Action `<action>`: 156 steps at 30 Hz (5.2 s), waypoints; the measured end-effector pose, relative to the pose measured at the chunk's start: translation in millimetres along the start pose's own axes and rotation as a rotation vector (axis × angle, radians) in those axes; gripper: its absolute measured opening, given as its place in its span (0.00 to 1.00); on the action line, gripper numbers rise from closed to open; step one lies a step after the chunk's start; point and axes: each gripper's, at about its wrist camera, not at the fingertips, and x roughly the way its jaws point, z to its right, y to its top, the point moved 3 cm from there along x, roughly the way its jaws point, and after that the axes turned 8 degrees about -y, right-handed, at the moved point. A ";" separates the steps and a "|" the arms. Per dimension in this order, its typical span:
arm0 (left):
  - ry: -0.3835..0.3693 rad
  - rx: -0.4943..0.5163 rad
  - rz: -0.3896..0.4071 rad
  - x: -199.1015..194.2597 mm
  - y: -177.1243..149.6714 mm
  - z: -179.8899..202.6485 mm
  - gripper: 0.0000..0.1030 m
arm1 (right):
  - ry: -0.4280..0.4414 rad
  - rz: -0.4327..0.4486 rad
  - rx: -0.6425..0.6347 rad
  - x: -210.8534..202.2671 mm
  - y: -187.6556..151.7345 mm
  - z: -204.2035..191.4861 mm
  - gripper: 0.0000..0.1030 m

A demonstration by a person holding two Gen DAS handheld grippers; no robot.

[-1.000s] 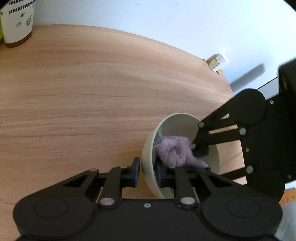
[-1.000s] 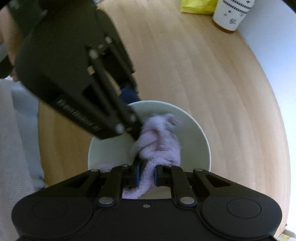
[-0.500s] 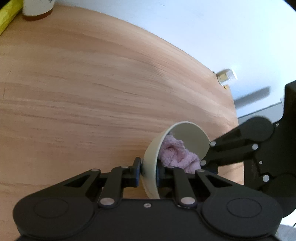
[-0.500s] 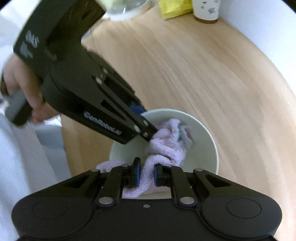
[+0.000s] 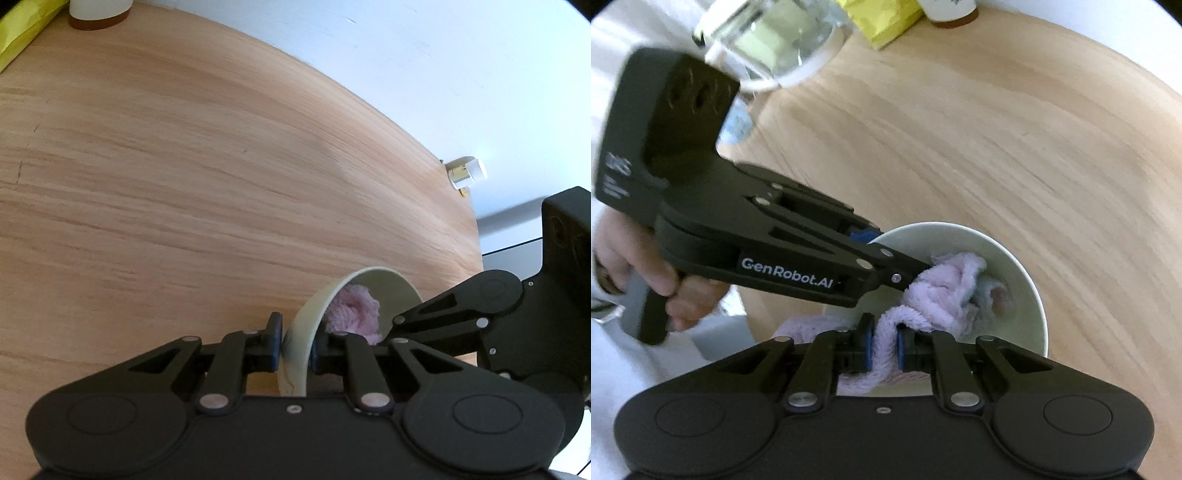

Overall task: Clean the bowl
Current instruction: 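Scrub the cloth around the bowl's inner wall with the right gripper, then open the right gripper and release the cloth inside the bowl, then grasp the cloth inside the bowl again with the right gripper, then wipe the cloth across the bowl's inner bottom and wall with the right gripper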

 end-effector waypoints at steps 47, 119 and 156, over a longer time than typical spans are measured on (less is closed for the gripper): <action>0.016 0.243 -0.096 -1.8 -6.0 33.3 0.11 | -0.325 -0.101 -0.806 -29.0 -12.5 -55.9 0.50; 0.072 0.130 -0.061 -25.3 -24.2 48.1 0.12 | -0.257 -0.081 -0.168 31.1 -23.6 -50.5 0.21; 0.081 0.303 -0.095 -32.7 -24.2 51.3 0.16 | -0.626 0.193 -0.230 34.7 -16.2 -53.4 0.19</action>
